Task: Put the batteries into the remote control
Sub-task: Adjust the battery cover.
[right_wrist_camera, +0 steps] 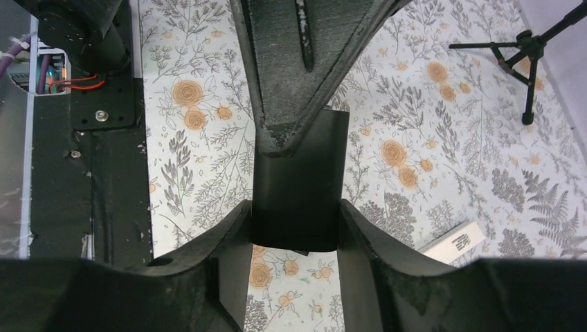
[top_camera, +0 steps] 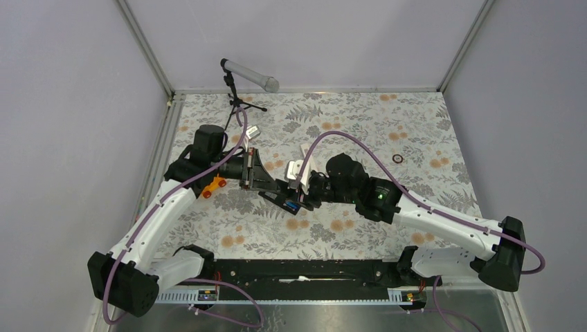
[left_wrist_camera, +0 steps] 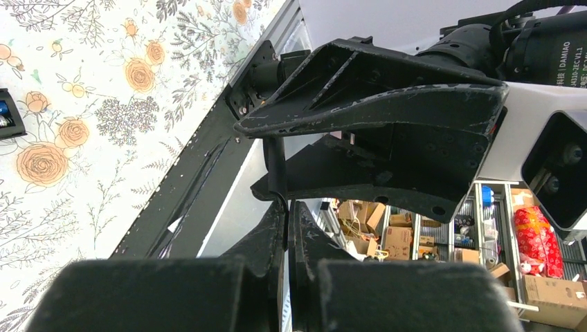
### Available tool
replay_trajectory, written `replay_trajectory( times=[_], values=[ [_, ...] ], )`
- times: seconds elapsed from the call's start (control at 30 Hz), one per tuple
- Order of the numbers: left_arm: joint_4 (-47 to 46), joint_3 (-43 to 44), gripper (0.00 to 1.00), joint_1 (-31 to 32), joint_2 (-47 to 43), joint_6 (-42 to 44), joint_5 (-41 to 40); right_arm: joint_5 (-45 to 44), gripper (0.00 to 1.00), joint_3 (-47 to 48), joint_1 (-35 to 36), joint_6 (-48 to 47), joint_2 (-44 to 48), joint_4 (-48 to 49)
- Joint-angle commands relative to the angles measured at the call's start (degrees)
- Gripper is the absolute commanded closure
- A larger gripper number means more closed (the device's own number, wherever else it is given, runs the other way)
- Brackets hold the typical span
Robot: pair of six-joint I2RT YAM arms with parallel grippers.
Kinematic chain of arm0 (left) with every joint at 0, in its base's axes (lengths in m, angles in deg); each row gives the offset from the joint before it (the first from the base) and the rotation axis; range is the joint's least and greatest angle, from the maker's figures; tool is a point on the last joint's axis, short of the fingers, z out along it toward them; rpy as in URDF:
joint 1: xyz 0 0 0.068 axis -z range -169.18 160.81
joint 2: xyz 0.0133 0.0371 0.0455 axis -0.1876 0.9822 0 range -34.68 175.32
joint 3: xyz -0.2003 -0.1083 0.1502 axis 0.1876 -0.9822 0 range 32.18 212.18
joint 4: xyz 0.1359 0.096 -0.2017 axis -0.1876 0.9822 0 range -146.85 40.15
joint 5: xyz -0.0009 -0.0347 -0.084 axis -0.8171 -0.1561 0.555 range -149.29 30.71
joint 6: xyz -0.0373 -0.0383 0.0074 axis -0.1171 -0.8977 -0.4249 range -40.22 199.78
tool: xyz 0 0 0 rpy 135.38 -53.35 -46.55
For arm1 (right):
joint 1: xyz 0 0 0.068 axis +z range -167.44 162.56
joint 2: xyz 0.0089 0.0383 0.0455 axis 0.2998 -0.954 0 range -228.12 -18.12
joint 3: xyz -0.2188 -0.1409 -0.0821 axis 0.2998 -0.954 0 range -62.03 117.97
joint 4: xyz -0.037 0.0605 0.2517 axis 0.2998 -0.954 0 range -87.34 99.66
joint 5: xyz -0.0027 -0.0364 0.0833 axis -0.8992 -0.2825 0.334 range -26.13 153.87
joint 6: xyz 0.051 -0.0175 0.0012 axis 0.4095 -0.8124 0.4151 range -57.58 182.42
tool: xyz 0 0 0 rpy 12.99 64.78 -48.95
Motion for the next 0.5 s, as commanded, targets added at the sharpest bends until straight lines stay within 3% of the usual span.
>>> replay_trajectory(
  times=[0.0,0.13,0.27,0.37,0.4,0.47],
  values=[
    [-1.3,-0.3,1.00,0.0,-1.4,1.1,1.7,-1.6,0.61,1.0,0.3,-0.1,-0.1,1.8],
    [-1.3,-0.2,0.97,0.0,-1.1,1.0,1.4,-1.1,0.67,1.1,0.3,0.2,0.3,2.0],
    [-1.3,-0.2,0.47,-0.2,-1.2,0.9,-1.4,-1.9,0.67,0.8,0.3,1.5,0.5,0.5],
    [-0.6,-0.5,0.21,-1.5,-2.0,1.0,-6.5,-4.4,0.68,0.4,0.3,4.9,0.4,-3.1],
    [-0.4,-1.0,0.07,-2.0,-2.4,1.0,-9.3,-5.5,0.68,0.3,0.3,6.4,0.1,-4.6],
    [0.4,-2.3,0.01,-3.6,-3.2,1.0,-13.1,-7.3,0.69,-0.1,0.3,9.5,-0.4,-7.4]
  ],
)
